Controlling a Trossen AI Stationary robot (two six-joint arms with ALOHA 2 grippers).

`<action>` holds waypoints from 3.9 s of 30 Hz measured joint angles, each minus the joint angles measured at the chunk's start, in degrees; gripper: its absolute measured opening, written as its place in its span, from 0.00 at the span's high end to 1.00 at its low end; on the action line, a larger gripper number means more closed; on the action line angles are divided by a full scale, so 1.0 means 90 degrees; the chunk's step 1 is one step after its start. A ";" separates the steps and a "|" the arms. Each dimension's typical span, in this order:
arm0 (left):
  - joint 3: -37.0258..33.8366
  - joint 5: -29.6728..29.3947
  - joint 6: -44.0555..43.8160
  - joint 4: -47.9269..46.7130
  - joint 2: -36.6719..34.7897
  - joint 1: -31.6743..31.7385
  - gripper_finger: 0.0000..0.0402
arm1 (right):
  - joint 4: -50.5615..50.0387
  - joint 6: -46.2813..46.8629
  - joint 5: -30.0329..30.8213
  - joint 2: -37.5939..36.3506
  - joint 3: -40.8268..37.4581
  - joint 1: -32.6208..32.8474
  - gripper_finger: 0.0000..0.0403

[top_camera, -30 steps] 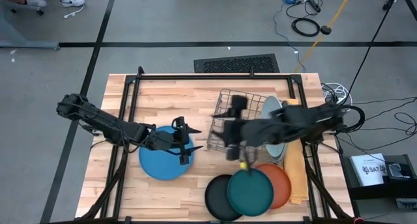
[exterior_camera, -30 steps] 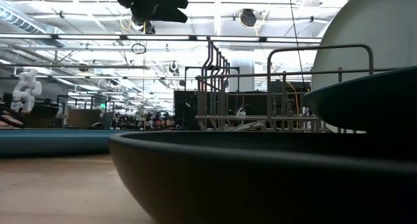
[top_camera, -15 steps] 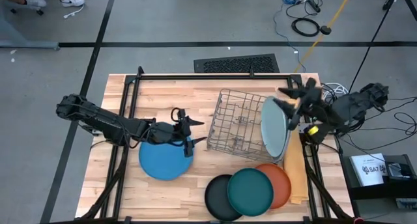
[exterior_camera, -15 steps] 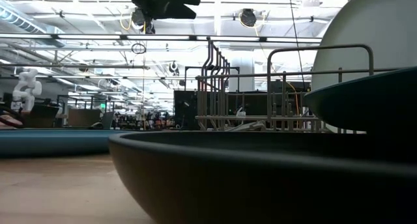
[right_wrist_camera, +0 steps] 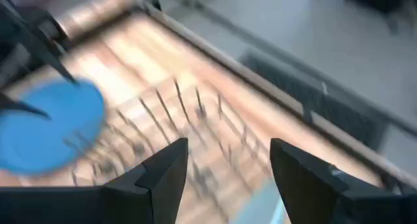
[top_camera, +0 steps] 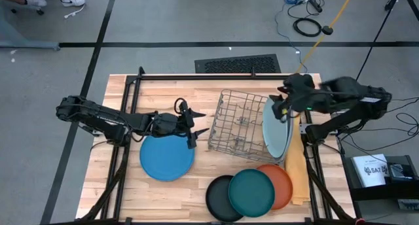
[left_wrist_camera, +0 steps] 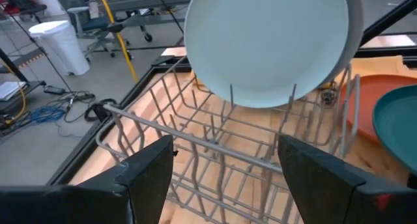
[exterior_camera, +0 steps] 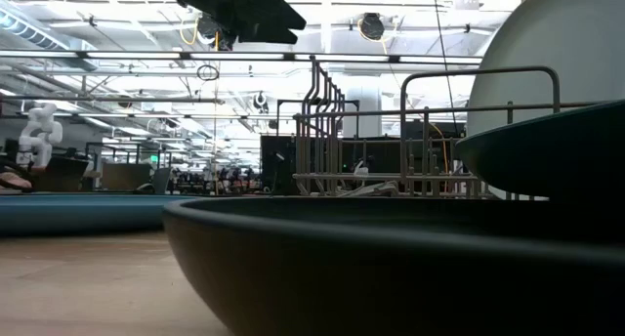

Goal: Sort dishes
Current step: Put the light blue plate into the dish rack

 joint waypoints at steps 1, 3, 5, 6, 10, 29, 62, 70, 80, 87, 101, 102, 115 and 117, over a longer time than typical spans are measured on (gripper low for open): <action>0.0000 0.0022 0.0009 0.0001 0.0000 0.0041 0.32 | -0.0350 0.0121 -0.0191 0.0236 0.0300 -0.0111 0.48; 0.0000 0.0039 0.0013 0.0000 0.0000 0.0122 0.32 | -0.0859 0.0236 -0.0518 0.0669 0.0899 -0.0317 0.48; 0.0000 0.0109 0.0053 0.0002 0.0000 0.0198 0.32 | -0.0852 0.0154 -0.0909 0.1010 0.1313 -0.0555 0.48; 0.0000 0.0185 0.0059 0.0000 0.0000 0.0244 0.32 | -0.0877 0.0115 -0.1134 0.1161 0.1466 -0.0674 0.48; 0.0000 0.0434 0.0063 0.0013 0.0000 0.0381 0.32 | -0.0909 0.0065 -0.1744 0.1597 0.1758 -0.1141 0.48; 0.0000 0.0579 0.0053 -0.0299 -0.0002 0.0503 0.32 | -0.0882 -0.0658 -0.3392 0.1056 0.1106 -0.2404 0.48; 0.0000 0.0572 0.0004 -0.0272 -0.0002 0.0503 0.32 | -0.0896 -0.0149 -0.3964 -0.0094 -0.1304 -0.2551 0.57; 0.0000 0.0572 0.0004 -0.0272 -0.0002 0.0503 0.32 | -0.0925 -0.0092 -0.3947 0.0124 -0.1296 -0.2542 0.74; 0.0000 0.0570 0.0004 -0.0284 -0.0002 0.0503 0.32 | -0.0921 0.0000 -0.3971 0.0185 -0.1208 -0.2537 0.86; 0.0000 0.0570 0.0004 -0.0287 -0.0002 0.0503 0.32 | -0.0940 0.0018 -0.3802 0.0180 -0.0636 -0.2527 0.96; 0.0000 0.0570 0.0007 -0.0284 -0.0002 0.0503 0.32 | -0.0861 -0.0055 -0.3193 0.0280 -0.0359 -0.2530 0.97; 0.0000 0.0570 0.0005 -0.0287 -0.0002 0.0503 0.32 | -0.0859 -0.0062 -0.3197 0.0285 -0.0359 -0.2530 0.97; 0.0000 0.0563 0.0007 -0.0279 -0.0005 0.0503 0.32 | 0.0132 -0.0601 -0.3140 0.0287 -0.0359 -0.2532 0.97; 0.0000 0.0482 0.0025 -0.0258 -0.0005 0.0503 0.32 | 0.0359 -0.0794 -0.3140 0.0287 -0.0359 -0.2532 0.97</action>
